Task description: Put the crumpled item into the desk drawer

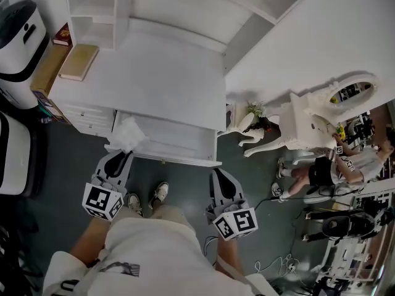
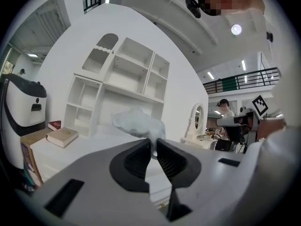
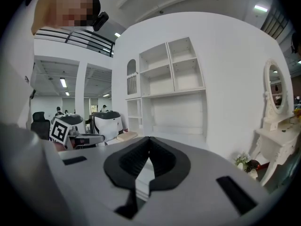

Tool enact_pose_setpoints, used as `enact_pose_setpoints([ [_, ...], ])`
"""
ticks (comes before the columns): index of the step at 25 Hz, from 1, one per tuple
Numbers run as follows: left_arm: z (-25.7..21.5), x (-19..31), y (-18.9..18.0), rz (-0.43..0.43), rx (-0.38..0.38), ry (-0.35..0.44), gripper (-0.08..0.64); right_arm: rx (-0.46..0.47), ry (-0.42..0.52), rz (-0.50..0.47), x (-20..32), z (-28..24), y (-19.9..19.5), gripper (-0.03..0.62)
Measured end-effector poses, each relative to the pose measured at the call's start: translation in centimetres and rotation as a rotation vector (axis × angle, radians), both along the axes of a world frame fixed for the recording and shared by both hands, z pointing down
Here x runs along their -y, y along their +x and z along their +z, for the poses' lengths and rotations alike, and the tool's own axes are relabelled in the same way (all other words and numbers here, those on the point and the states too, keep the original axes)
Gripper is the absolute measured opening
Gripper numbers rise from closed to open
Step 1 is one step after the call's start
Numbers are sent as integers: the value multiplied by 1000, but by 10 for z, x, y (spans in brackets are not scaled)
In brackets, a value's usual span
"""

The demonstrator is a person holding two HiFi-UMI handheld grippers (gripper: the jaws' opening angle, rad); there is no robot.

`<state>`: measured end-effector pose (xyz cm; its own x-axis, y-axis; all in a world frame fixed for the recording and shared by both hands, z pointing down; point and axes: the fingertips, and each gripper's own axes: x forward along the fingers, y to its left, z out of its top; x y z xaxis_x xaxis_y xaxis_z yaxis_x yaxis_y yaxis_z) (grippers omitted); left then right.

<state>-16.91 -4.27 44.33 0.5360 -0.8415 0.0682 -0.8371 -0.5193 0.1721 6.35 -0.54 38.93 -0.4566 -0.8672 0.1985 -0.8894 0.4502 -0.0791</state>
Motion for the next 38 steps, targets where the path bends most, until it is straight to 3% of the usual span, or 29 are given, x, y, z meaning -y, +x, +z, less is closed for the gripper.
enact_pose_setpoints([
  [10, 2, 49, 23, -82, 46, -23, 49, 53, 30, -116, 87, 3, 14, 9],
  [22, 23, 92, 43, -146, 115, -76, 49, 87, -35, -191, 142, 38, 28, 9],
  [30, 69, 108, 59, -96, 158, -157, 49, 78, -64, -214, 150, 59, 17, 9],
  [38, 142, 118, 83, 49, 276, -280, 49, 85, -108, -195, 149, 81, 23, 9],
])
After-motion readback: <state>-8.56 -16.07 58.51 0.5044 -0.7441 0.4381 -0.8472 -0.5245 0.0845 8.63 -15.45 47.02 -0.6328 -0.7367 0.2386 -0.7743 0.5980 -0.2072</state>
